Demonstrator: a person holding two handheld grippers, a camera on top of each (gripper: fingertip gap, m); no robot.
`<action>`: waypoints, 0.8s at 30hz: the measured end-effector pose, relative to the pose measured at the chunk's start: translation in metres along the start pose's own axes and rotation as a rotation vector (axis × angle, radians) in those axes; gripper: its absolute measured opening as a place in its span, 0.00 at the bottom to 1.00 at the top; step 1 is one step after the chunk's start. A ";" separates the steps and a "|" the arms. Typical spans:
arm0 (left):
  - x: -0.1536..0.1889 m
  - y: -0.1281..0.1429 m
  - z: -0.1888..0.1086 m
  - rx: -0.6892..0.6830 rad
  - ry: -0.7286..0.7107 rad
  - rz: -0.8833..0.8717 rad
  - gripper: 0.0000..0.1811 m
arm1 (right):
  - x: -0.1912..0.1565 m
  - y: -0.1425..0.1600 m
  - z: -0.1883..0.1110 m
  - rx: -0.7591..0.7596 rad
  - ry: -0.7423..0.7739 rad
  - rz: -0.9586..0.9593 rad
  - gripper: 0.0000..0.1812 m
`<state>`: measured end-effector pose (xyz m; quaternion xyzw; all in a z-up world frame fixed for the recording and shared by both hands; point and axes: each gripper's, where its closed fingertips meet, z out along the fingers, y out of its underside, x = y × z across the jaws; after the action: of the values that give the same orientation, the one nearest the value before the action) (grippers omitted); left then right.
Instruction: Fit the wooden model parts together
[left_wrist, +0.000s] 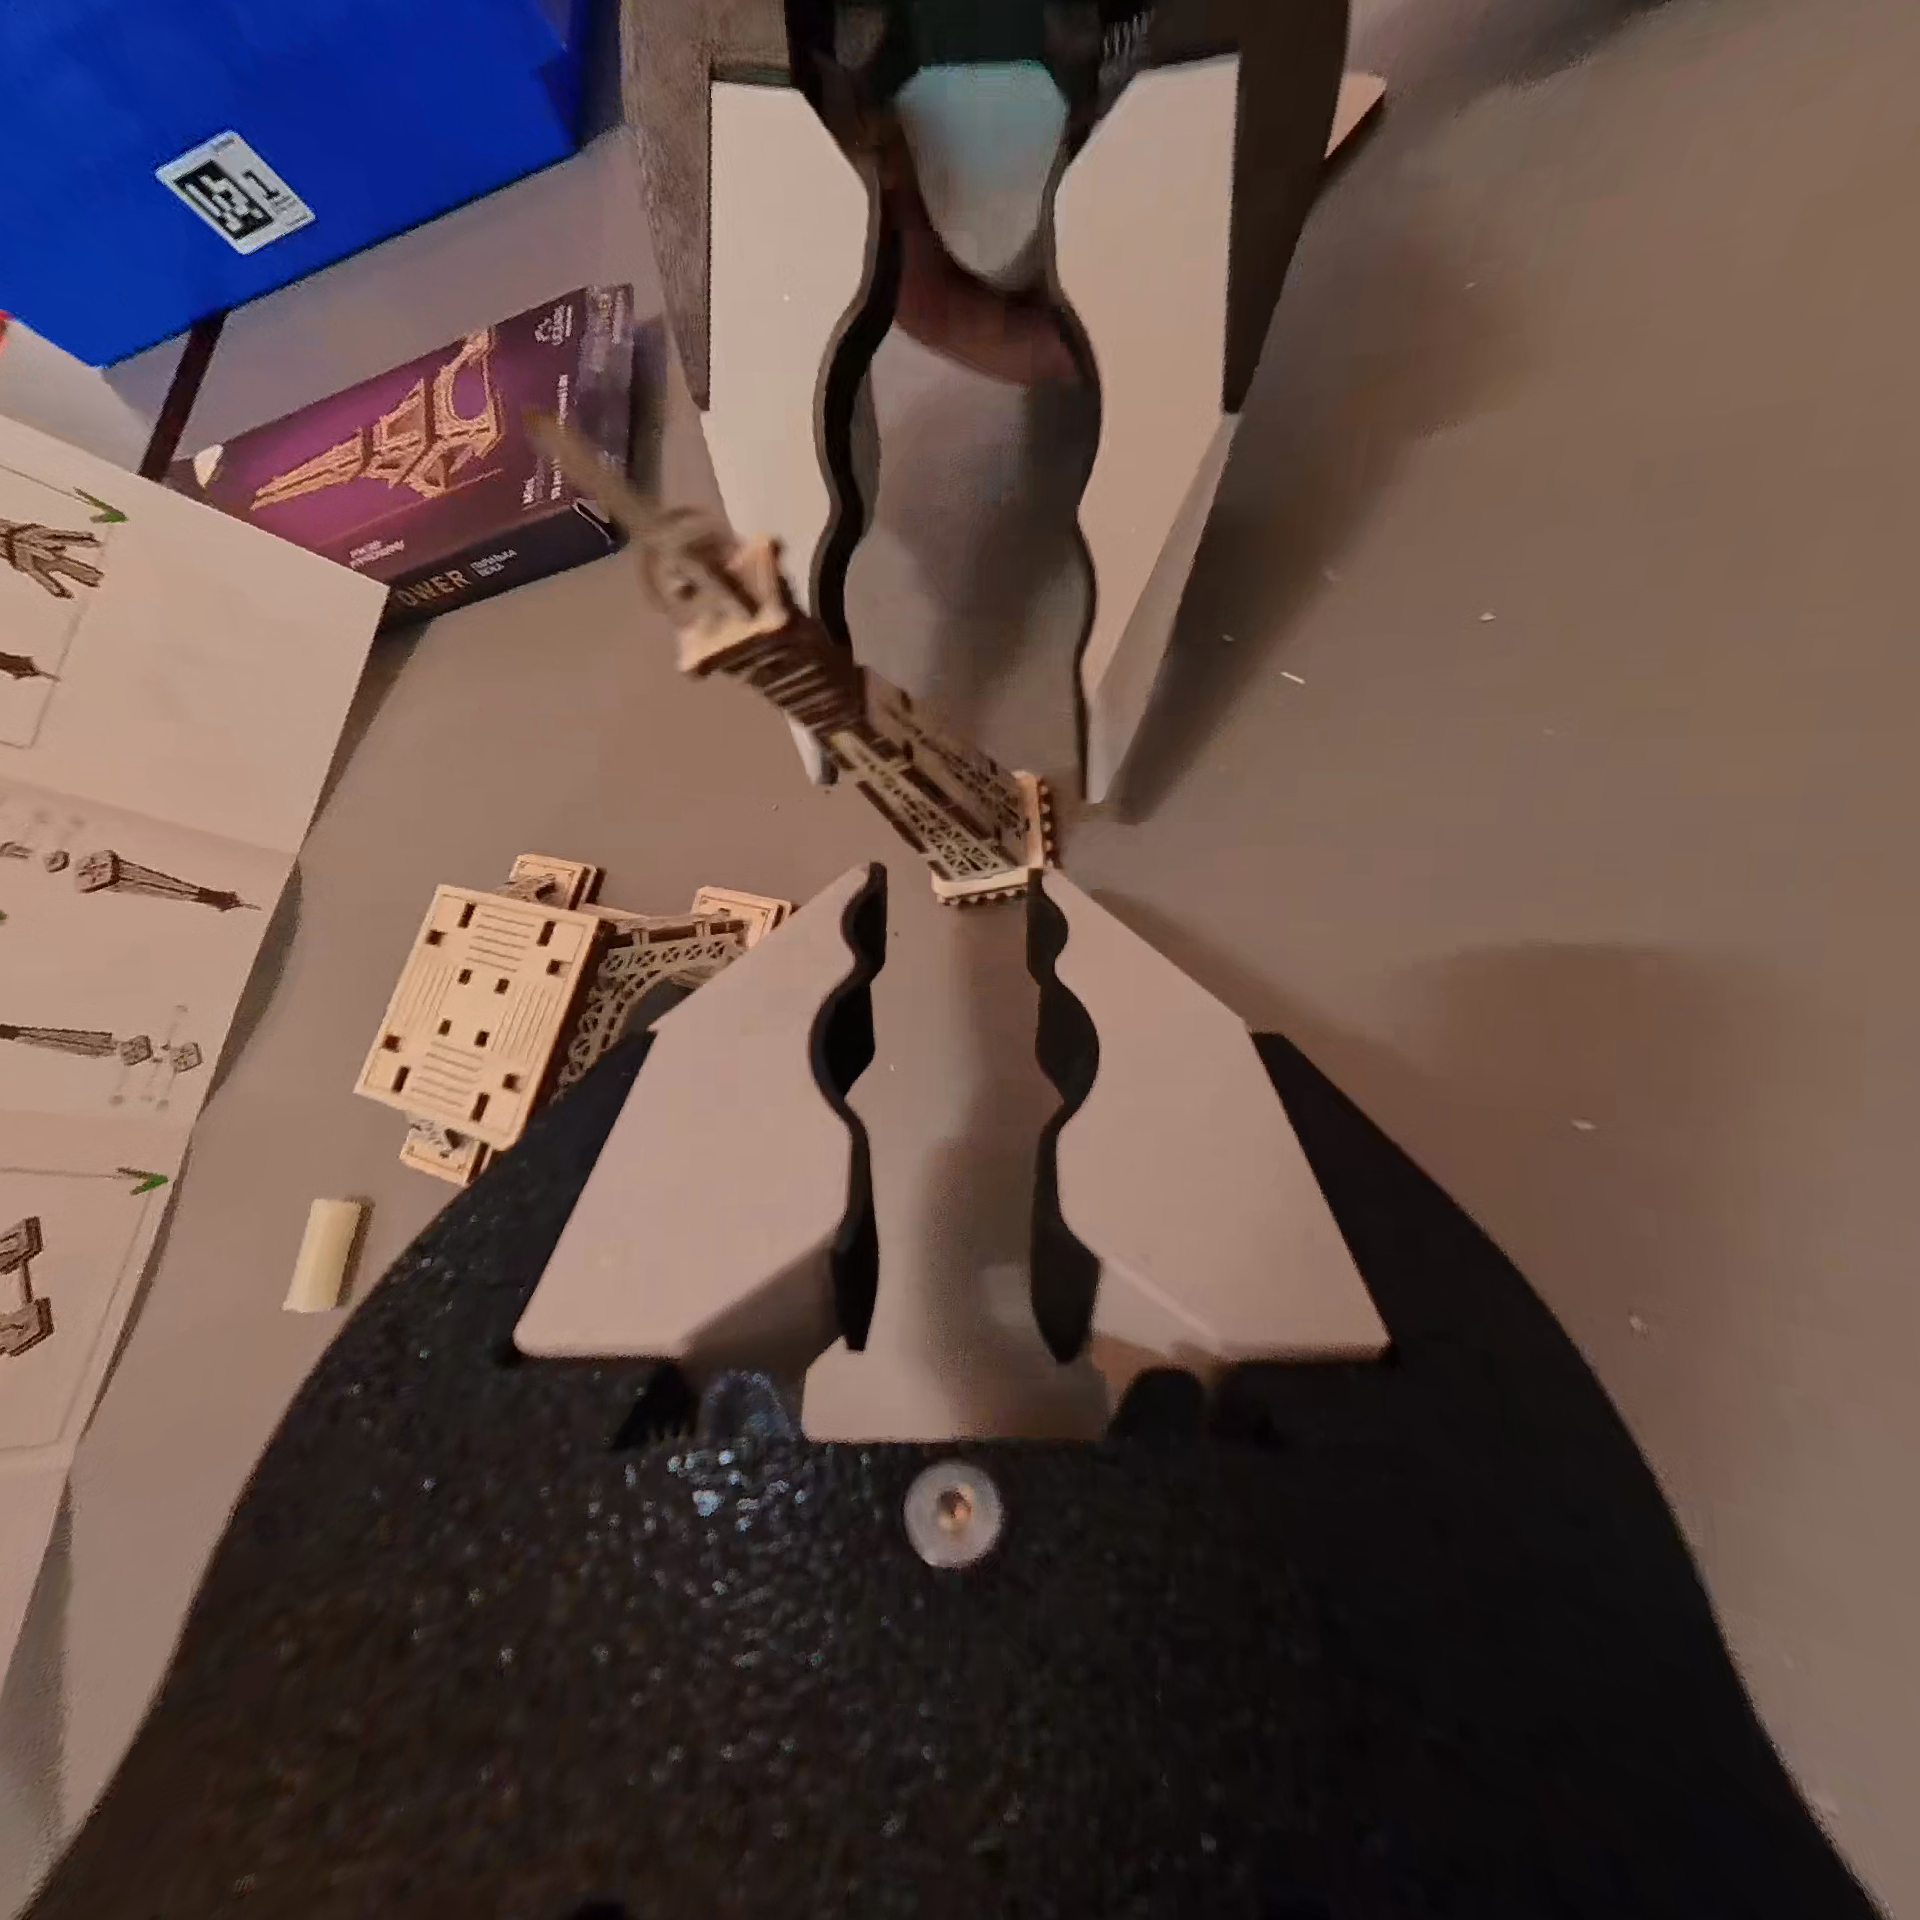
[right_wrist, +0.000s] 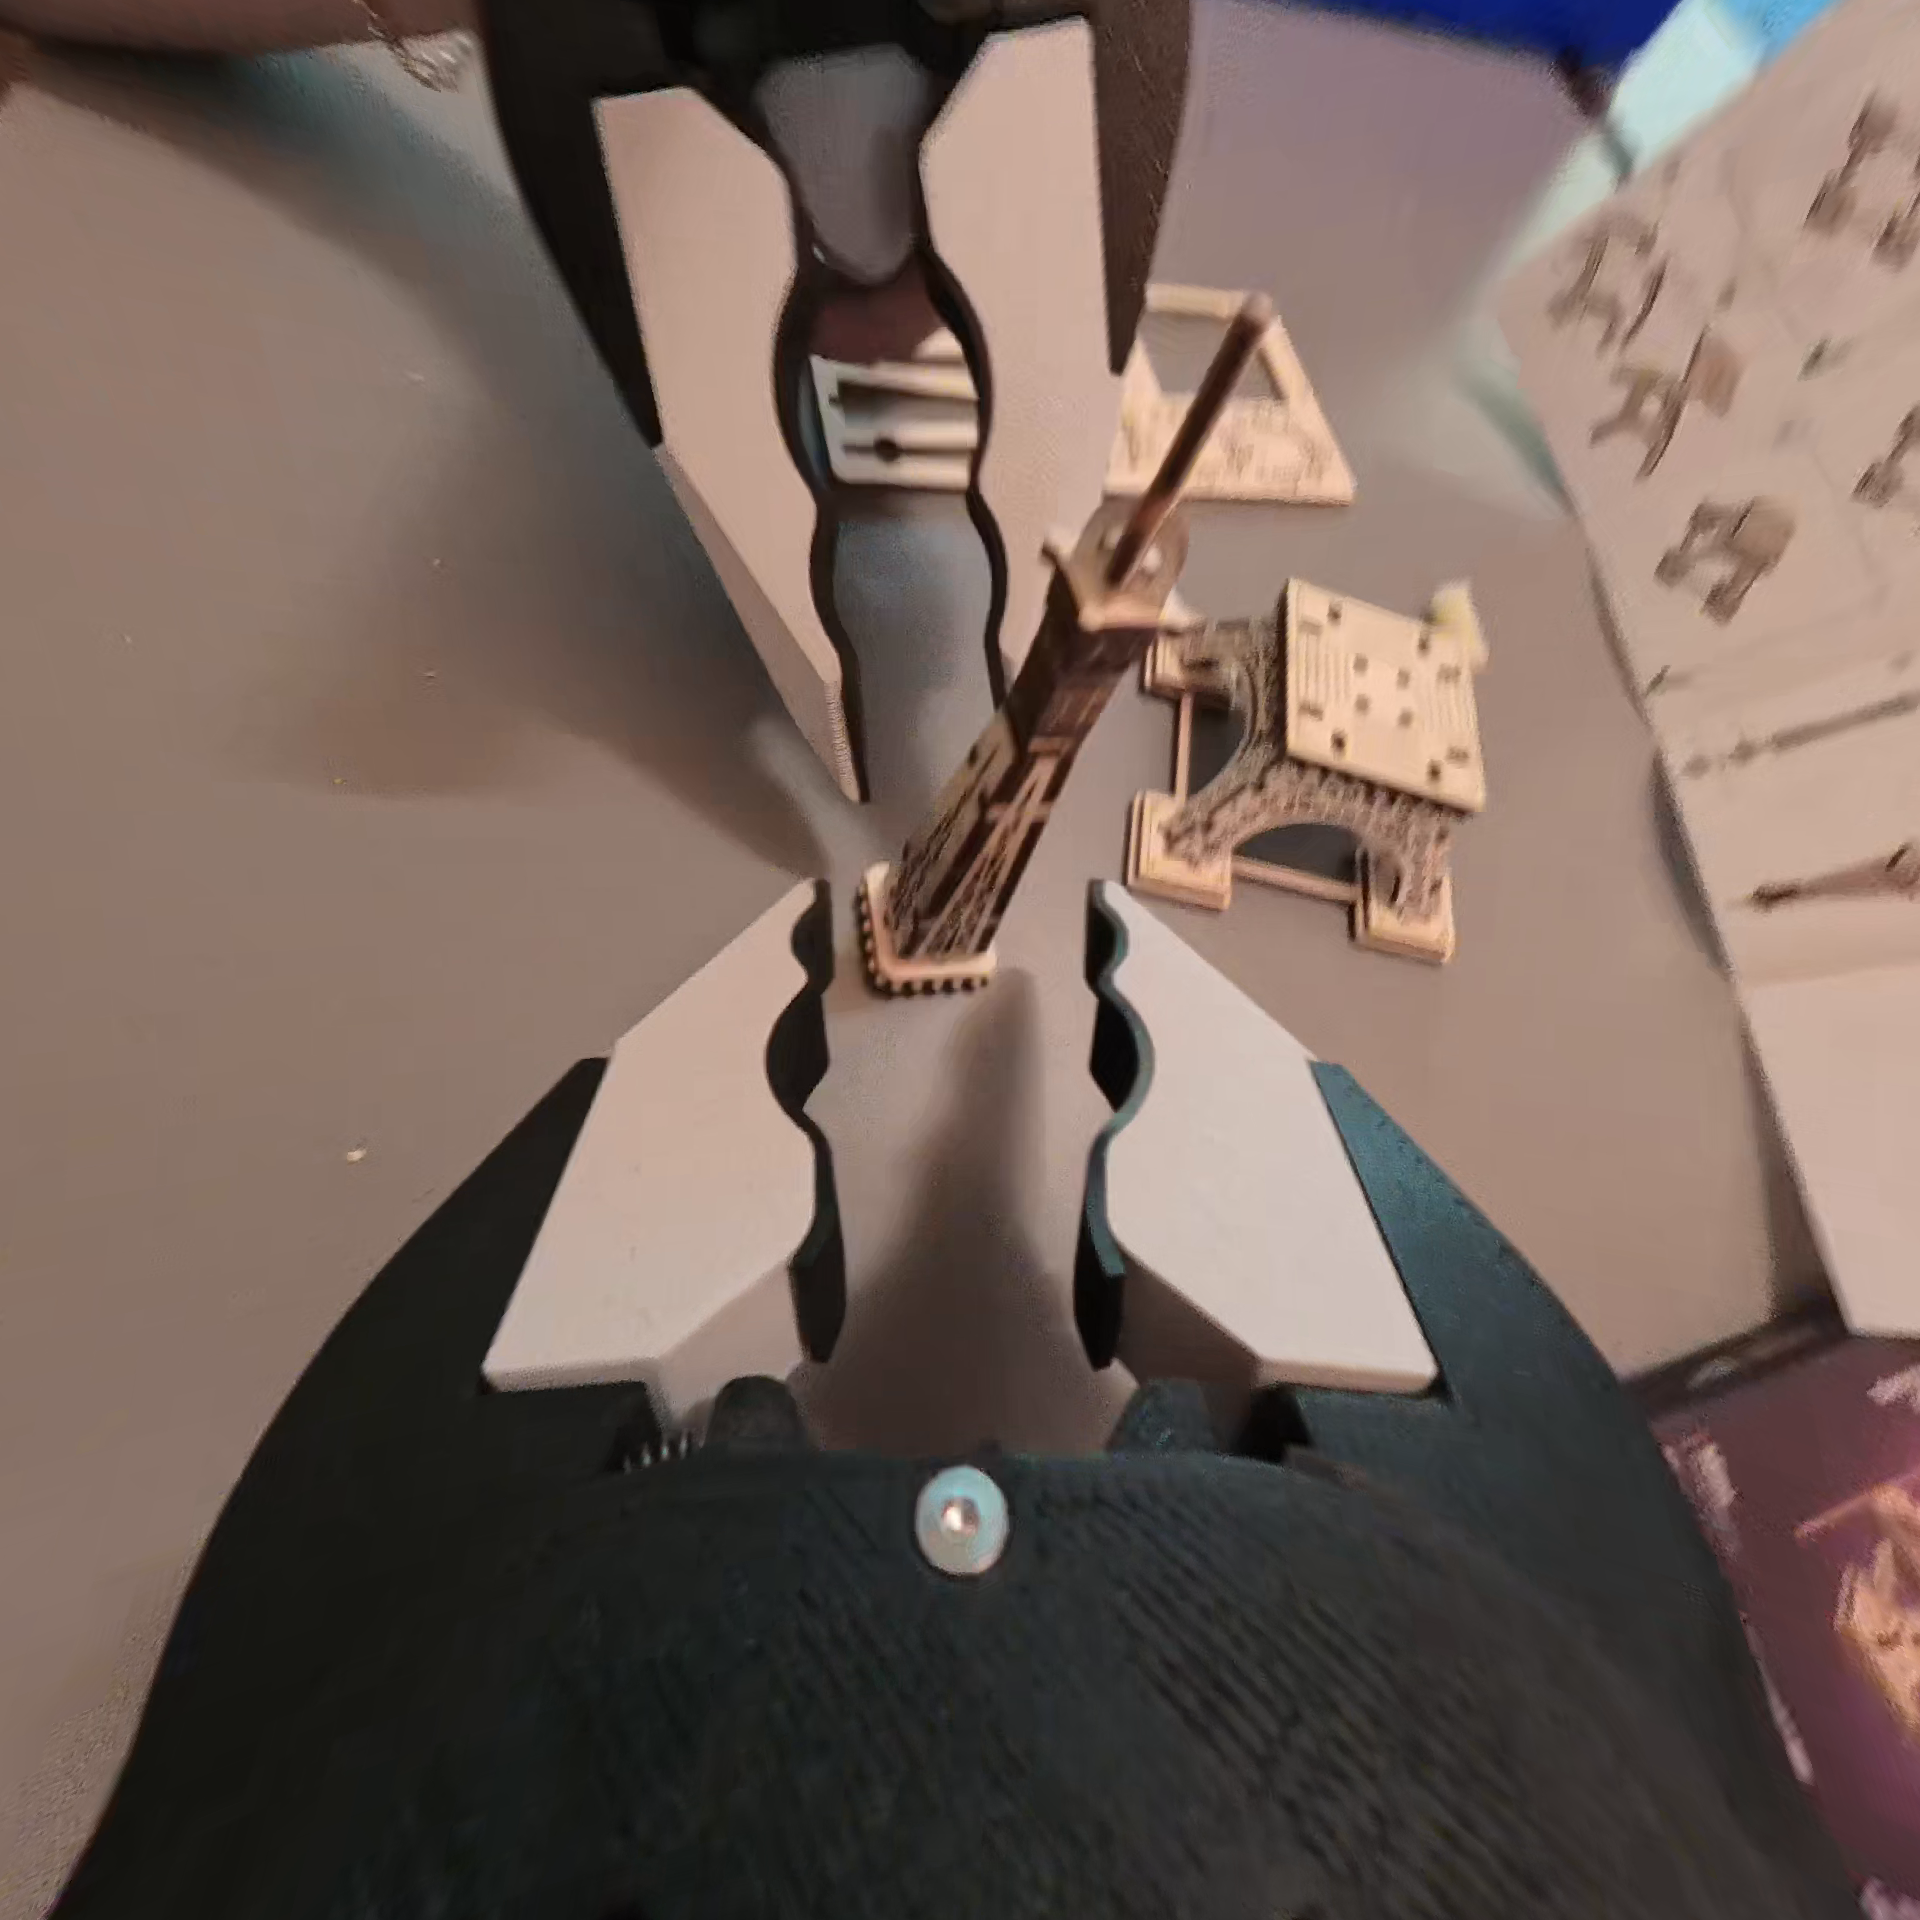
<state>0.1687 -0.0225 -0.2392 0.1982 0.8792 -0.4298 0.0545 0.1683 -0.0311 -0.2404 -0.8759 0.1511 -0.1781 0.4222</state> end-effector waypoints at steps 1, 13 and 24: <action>-0.002 0.001 0.004 -0.013 -0.027 0.004 0.14 | -0.001 0.006 -0.002 -0.050 -0.020 0.053 0.28; 0.021 0.010 0.015 -0.116 0.048 -0.082 0.12 | 0.003 0.014 -0.006 -0.102 -0.010 0.137 0.00; 0.001 -0.010 0.007 0.073 0.059 -0.058 0.18 | -0.003 -0.006 -0.008 0.024 -0.059 0.136 0.22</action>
<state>0.1633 -0.0331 -0.2359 0.1870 0.8695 -0.4571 0.0090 0.1628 -0.0312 -0.2316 -0.8632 0.1956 -0.1249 0.4483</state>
